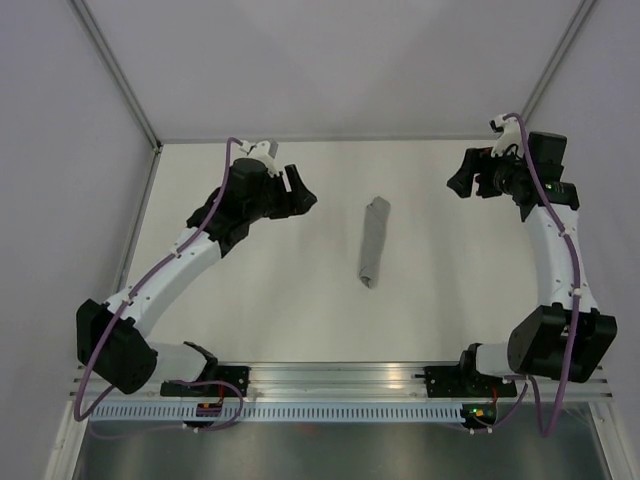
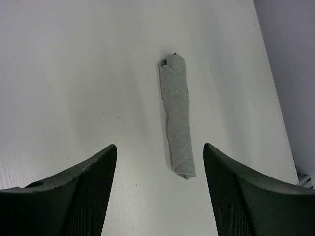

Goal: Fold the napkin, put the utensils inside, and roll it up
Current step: Reset both arms

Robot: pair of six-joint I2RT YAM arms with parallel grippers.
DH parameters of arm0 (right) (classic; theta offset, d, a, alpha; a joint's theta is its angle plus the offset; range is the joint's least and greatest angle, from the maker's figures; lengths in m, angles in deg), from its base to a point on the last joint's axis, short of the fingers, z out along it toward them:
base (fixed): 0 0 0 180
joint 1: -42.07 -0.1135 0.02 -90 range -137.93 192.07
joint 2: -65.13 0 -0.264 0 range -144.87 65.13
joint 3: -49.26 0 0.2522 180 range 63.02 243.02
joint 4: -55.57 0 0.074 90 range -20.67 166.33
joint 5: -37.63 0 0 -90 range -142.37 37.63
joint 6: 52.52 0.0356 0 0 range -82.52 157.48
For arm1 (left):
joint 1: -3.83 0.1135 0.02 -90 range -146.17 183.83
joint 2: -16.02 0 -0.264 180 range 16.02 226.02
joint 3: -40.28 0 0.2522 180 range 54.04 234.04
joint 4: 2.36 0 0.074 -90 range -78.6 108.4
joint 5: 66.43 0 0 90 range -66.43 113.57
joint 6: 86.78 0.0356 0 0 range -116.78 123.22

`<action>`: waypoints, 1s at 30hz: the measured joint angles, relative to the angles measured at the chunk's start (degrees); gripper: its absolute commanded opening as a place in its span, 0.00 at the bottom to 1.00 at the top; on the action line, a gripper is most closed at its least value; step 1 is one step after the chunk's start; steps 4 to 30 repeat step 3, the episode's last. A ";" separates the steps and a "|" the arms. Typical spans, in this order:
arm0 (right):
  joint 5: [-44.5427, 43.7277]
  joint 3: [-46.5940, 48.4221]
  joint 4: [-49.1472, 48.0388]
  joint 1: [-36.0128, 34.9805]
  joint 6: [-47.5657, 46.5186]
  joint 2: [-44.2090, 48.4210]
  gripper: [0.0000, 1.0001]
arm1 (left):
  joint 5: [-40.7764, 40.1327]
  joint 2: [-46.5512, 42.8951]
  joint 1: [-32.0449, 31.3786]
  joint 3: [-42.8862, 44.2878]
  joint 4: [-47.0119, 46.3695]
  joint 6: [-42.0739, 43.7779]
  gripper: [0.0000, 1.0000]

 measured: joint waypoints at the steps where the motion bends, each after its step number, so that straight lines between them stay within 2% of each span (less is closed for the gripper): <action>1: -0.07 -0.61 -0.07 0.39 0.02 0.15 0.84 | 0.33 -0.04 0.11 0.00 0.22 0.20 0.76; 3: -0.11 -1.29 -0.11 0.72 0.07 0.15 0.88 | 0.90 -0.04 0.22 0.00 0.55 0.52 0.76; 30: -0.11 -1.29 -0.11 0.72 0.07 0.15 0.88 | 0.90 -0.04 0.22 0.00 0.55 0.52 0.76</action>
